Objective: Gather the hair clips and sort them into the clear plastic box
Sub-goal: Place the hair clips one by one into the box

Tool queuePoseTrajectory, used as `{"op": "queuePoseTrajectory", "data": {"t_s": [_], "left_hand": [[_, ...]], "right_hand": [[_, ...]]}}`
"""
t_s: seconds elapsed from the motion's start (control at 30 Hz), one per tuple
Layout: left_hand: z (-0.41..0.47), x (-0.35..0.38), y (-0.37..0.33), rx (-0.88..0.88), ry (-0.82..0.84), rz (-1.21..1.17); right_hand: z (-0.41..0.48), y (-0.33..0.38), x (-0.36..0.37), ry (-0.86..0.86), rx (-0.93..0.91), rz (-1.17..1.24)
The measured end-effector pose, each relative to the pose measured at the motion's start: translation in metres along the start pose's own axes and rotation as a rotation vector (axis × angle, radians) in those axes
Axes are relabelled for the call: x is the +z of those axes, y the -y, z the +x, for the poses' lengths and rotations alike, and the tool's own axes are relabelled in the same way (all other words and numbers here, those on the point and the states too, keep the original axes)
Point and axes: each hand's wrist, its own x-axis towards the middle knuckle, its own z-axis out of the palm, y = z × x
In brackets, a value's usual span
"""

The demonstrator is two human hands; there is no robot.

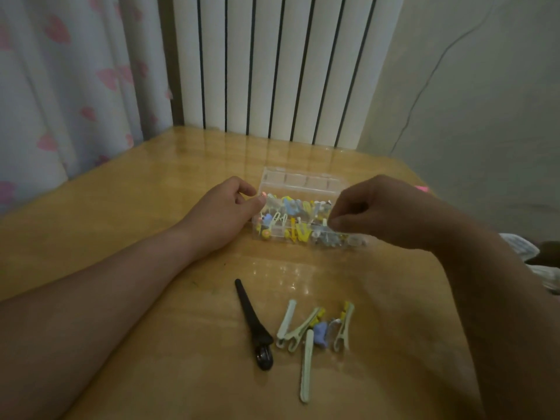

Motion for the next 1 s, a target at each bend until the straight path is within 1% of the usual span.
{"op": "queuePoseTrajectory", "data": {"t_s": [0.13,0.2,0.27,0.33,0.47,0.57,0.63,0.83,0.93,1.0], "left_hand": [[0.0,0.0,0.0,0.004,0.005,-0.002],[0.001,0.0,0.0,0.011,0.001,-0.004],[0.002,0.0,-0.001,0.008,0.0,-0.003],[0.001,0.0,-0.001,0.0,0.003,-0.001],[0.001,0.001,-0.002,-0.005,0.0,-0.005],[0.001,0.001,-0.001,0.0,0.004,-0.005],[0.0,0.0,-0.001,0.006,0.008,-0.005],[-0.001,0.001,-0.003,0.005,0.005,-0.003],[-0.001,0.001,-0.004,0.004,0.001,-0.011],[-0.001,0.001,-0.004,0.006,-0.002,-0.019]], "right_hand": [[-0.005,0.031,0.007,0.368,-0.141,0.013],[-0.005,0.044,0.015,0.523,-0.196,0.024],[-0.005,0.053,0.025,0.62,-0.241,0.053],[-0.004,0.06,0.033,0.672,-0.276,0.066],[-0.005,0.062,0.037,0.726,-0.278,0.089],[-0.006,0.062,0.037,0.703,-0.248,0.044],[-0.006,0.06,0.037,0.687,-0.238,0.058],[-0.004,0.062,0.042,0.733,-0.288,0.017],[-0.002,0.06,0.044,0.691,-0.266,0.013],[-0.001,0.054,0.038,0.623,-0.237,-0.004]]}}
